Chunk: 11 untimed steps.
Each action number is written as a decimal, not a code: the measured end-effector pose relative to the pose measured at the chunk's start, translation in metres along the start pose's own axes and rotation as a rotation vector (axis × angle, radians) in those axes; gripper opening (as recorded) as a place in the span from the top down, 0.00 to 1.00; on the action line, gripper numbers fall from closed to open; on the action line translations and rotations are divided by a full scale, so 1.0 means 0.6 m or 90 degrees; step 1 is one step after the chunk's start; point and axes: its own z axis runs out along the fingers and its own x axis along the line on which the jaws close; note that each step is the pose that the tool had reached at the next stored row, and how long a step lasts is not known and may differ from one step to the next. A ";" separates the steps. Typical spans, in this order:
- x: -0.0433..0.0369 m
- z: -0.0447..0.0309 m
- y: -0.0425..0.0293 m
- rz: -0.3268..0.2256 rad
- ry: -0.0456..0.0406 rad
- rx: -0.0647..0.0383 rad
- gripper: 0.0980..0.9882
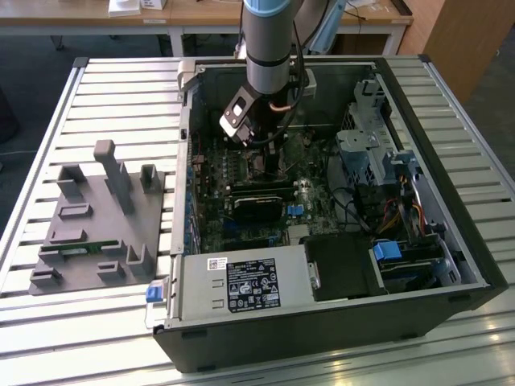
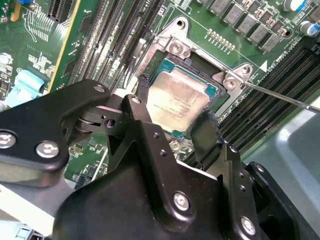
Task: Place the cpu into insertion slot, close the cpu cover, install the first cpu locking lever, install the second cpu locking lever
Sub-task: 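Place the cpu into insertion slot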
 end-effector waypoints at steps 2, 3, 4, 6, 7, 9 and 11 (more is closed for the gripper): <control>0.003 0.000 0.000 0.000 -0.0001 0.000 0.42; 0.004 0.001 0.000 0.000 0.0000 0.000 0.42; 0.005 0.001 0.000 0.000 -0.0001 0.000 0.42; 0.005 0.001 0.000 0.000 -0.0001 0.000 0.42; 0.005 0.001 0.000 0.000 -0.0001 0.000 0.42; 0.005 0.001 0.000 0.000 -0.0001 0.000 0.42; 0.005 -0.003 0.000 0.000 0.0000 0.000 0.42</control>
